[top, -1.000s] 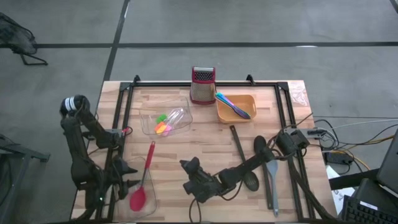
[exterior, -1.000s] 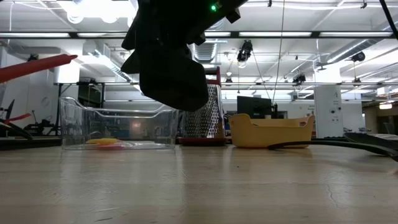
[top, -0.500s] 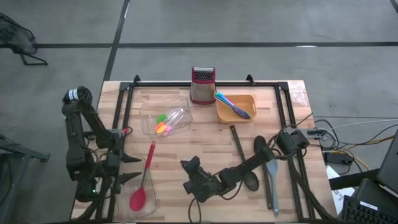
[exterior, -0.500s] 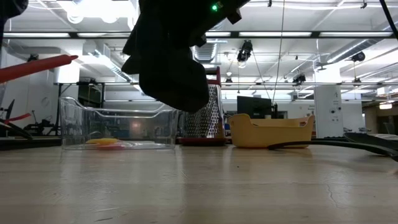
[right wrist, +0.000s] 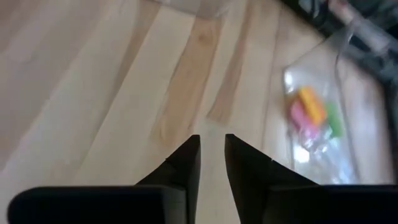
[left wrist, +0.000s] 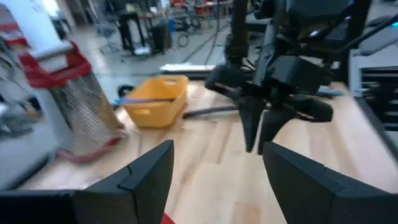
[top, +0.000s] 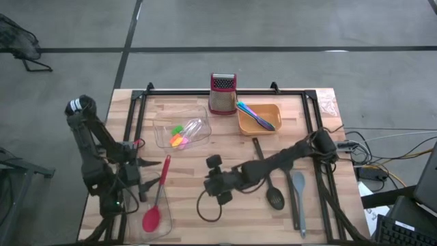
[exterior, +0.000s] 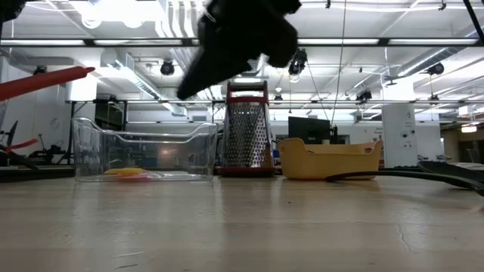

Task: Pick & Place Kitchen Items
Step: Put the black slotted serving spoon into the bottom transparent bin

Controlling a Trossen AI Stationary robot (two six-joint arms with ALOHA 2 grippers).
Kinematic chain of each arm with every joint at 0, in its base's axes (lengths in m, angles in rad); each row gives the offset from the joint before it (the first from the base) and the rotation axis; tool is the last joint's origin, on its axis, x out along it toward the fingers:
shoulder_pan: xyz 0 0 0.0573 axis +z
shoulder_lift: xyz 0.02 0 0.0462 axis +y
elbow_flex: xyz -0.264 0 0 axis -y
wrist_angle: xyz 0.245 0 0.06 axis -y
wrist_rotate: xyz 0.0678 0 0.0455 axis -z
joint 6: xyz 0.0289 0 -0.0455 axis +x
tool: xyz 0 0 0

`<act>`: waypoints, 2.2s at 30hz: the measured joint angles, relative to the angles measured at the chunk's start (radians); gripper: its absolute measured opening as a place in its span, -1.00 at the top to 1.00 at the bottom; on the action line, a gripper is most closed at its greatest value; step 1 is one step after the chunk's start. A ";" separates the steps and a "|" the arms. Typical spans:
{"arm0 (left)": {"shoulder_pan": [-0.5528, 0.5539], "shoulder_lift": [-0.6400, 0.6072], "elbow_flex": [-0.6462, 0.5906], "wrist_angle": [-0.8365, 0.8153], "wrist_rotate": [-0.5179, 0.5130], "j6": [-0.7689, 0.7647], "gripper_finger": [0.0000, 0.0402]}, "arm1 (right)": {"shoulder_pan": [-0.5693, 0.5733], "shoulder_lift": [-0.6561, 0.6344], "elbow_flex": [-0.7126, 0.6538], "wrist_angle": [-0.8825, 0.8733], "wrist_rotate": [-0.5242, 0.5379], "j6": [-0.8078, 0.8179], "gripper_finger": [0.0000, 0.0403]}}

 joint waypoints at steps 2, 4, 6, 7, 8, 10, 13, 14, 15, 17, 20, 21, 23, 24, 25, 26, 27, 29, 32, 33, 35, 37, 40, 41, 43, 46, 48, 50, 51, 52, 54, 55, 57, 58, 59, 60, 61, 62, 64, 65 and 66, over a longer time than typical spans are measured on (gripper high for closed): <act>0.029 0.009 0.000 0.025 -0.016 0.057 -0.26 | -0.008 -0.018 0.000 -0.081 -0.011 0.033 0.68; 0.054 0.018 0.000 0.063 -0.016 0.112 -0.26 | -0.011 -0.042 -0.002 -0.190 -0.013 0.094 0.71; 0.073 0.029 0.000 0.119 -0.019 0.191 -0.26 | -0.011 -0.078 -0.002 -0.300 -0.016 0.174 0.72; 0.080 0.037 0.000 0.151 -0.019 0.244 -0.26 | -0.010 -0.096 -0.002 -0.347 -0.019 0.214 0.73; 0.086 0.046 -0.001 0.186 -0.018 0.302 -0.26 | -0.006 -0.116 -0.006 -0.371 -0.023 0.250 0.74; 0.102 0.063 -0.001 0.268 -0.012 0.413 -0.26 | 0.009 -0.160 -0.035 -0.397 -0.023 0.299 0.75; 0.131 0.080 -0.001 0.397 0.024 0.567 -0.26 | 0.029 -0.238 -0.119 -0.340 -0.070 0.324 0.77; 0.143 0.086 -0.001 0.442 0.045 0.618 -0.26 | 0.035 -0.270 -0.157 -0.308 -0.085 0.333 0.78; 0.156 0.091 -0.001 0.485 0.072 0.669 -0.26 | 0.040 -0.301 -0.196 -0.277 -0.092 0.338 0.79; 0.185 0.100 -0.001 0.575 0.151 0.763 -0.26 | 0.050 -0.370 -0.280 -0.190 -0.093 0.339 0.80; 0.240 0.119 -0.001 0.724 0.293 0.920 -0.26 | 0.057 -0.468 -0.402 -0.098 -0.092 0.360 0.81; 0.259 0.125 -0.002 0.772 0.335 0.977 -0.26 | 0.058 -0.500 -0.436 -0.084 -0.093 0.386 0.80; 0.301 0.138 -0.002 0.884 0.420 1.090 -0.26 | 0.058 -0.568 -0.495 -0.075 -0.092 0.469 0.79; 0.324 0.142 -0.002 0.935 0.478 1.147 -0.26 | 0.058 -0.600 -0.523 -0.072 -0.092 0.519 0.78; 0.348 0.146 -0.002 0.977 0.537 1.193 -0.26 | 0.058 -0.631 -0.552 -0.072 -0.091 0.573 0.77; 0.374 0.149 -0.002 1.018 0.606 1.234 -0.26 | 0.058 -0.659 -0.580 -0.072 -0.090 0.624 0.76; 0.398 0.153 -0.002 1.049 0.664 1.271 -0.26 | 0.058 -0.684 -0.605 -0.073 -0.090 0.674 0.75; 0.441 0.156 -0.002 1.096 0.726 1.317 -0.26 | 0.058 -0.727 -0.652 -0.073 -0.090 0.754 0.73; 0.494 0.159 -0.003 1.128 0.734 1.348 -0.26 | 0.058 -0.770 -0.711 -0.077 -0.090 0.891 0.67; 0.511 0.161 -0.006 1.135 0.734 1.352 -0.26 | 0.058 -0.776 -0.732 -0.083 -0.090 0.934 0.64; 0.537 0.162 -0.015 1.149 0.742 1.358 -0.26 | 0.058 -0.780 -0.770 -0.099 -0.091 1.006 0.56; 0.559 0.163 -0.019 1.171 0.760 1.361 -0.26 | 0.057 -0.780 -0.808 -0.111 -0.088 1.062 0.47; 0.575 0.160 -0.019 1.201 0.796 1.368 -0.26 | 0.056 -0.769 -0.850 -0.147 -0.067 1.158 0.35; 0.577 0.159 -0.019 1.201 0.809 1.374 -0.26 | 0.056 -0.763 -0.860 -0.165 -0.067 1.185 0.32; 0.577 0.159 -0.019 1.199 0.839 1.380 -0.26 | 0.055 -0.750 -0.877 -0.185 -0.066 1.247 0.26; 0.577 0.159 -0.019 1.189 0.883 1.381 -0.26 | 0.054 -0.728 -0.903 -0.190 -0.065 1.312 0.19; 0.577 0.159 -0.024 1.189 0.886 1.379 -0.26 | 0.054 -0.709 -0.908 -0.188 -0.065 1.327 0.15; 0.577 0.158 -0.034 1.192 0.886 1.378 -0.26 | 0.055 -0.693 -0.909 -0.188 -0.064 1.341 0.12; 0.577 0.158 -0.038 1.190 0.885 1.374 -0.26 | 0.053 -0.680 -0.909 -0.185 -0.063 1.344 0.10; 0.577 0.158 -0.042 1.190 0.886 1.368 -0.26 | 0.051 -0.665 -0.907 -0.184 -0.063 1.343 0.09; 0.577 0.158 -0.053 1.197 0.885 1.355 -0.26 | 0.049 -0.639 -0.903 -0.184 -0.063 1.331 0.06; 0.577 0.158 -0.057 1.199 0.885 1.352 -0.26 | 0.047 -0.627 -0.900 -0.181 -0.062 1.328 0.04; 0.577 0.158 -0.067 1.211 0.885 1.352 -0.26 | 0.042 -0.602 -0.898 -0.178 -0.062 1.329 0.00; 0.577 0.158 -0.070 1.216 0.885 1.352 -0.26 | 0.039 -0.588 -0.896 -0.179 -0.063 1.331 -0.01; 0.577 0.158 -0.073 1.225 0.885 1.352 -0.26 | 0.039 -0.575 -0.893 -0.178 -0.063 1.330 -0.03; 0.577 0.158 -0.077 1.234 0.885 1.351 -0.26 | 0.039 -0.562 -0.889 -0.178 -0.062 1.326 -0.04; 0.577 0.157 -0.080 1.240 0.883 1.351 -0.26 | 0.038 -0.552 -0.886 -0.179 -0.062 1.325 -0.06; 0.577 0.156 -0.083 1.241 0.883 1.351 -0.26 | 0.038 -0.544 -0.882 -0.178 -0.063 1.325 -0.07; 0.577 0.156 -0.084 1.240 0.883 1.345 -0.26 | 0.038 -0.528 -0.874 -0.179 -0.063 1.321 -0.07; 0.577 0.156 -0.084 1.241 0.883 1.342 -0.26 | 0.038 -0.521 -0.868 -0.179 -0.063 1.310 -0.06; 0.577 0.156 -0.084 1.243 0.883 1.337 -0.26 | 0.038 -0.516 -0.863 -0.177 -0.063 1.299 -0.05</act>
